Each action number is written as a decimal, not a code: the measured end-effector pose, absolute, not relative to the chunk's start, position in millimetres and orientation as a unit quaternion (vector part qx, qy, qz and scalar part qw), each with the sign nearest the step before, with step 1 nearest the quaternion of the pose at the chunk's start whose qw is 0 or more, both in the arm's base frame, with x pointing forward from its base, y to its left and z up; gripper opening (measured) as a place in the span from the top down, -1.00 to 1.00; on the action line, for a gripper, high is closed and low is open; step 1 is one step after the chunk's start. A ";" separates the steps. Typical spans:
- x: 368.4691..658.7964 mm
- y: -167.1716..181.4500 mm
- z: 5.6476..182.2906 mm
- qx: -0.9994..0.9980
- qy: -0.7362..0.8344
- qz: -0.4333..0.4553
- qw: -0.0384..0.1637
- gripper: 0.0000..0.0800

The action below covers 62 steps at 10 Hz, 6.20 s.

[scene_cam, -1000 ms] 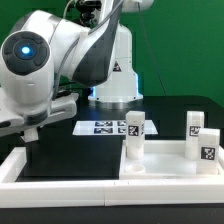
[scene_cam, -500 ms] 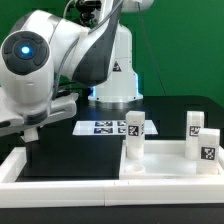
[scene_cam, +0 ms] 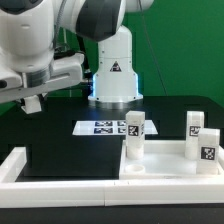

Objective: Assemble square table

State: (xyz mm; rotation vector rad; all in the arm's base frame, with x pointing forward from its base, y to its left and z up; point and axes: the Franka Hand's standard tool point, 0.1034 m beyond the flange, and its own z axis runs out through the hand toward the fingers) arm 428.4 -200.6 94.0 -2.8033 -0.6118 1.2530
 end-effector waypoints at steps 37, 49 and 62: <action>602.6 1.0 170.1 -0.954 0.104 -0.281 0.030 0.27; 603.4 -21.4 138.7 -0.938 0.129 -0.320 -0.026 0.27; 602.3 -2.6 97.2 -0.947 0.126 -0.295 -0.021 0.27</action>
Offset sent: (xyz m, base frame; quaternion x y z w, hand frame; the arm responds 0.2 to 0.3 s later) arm 0.0460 0.0630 0.0419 0.0799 0.2333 -0.0090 0.9691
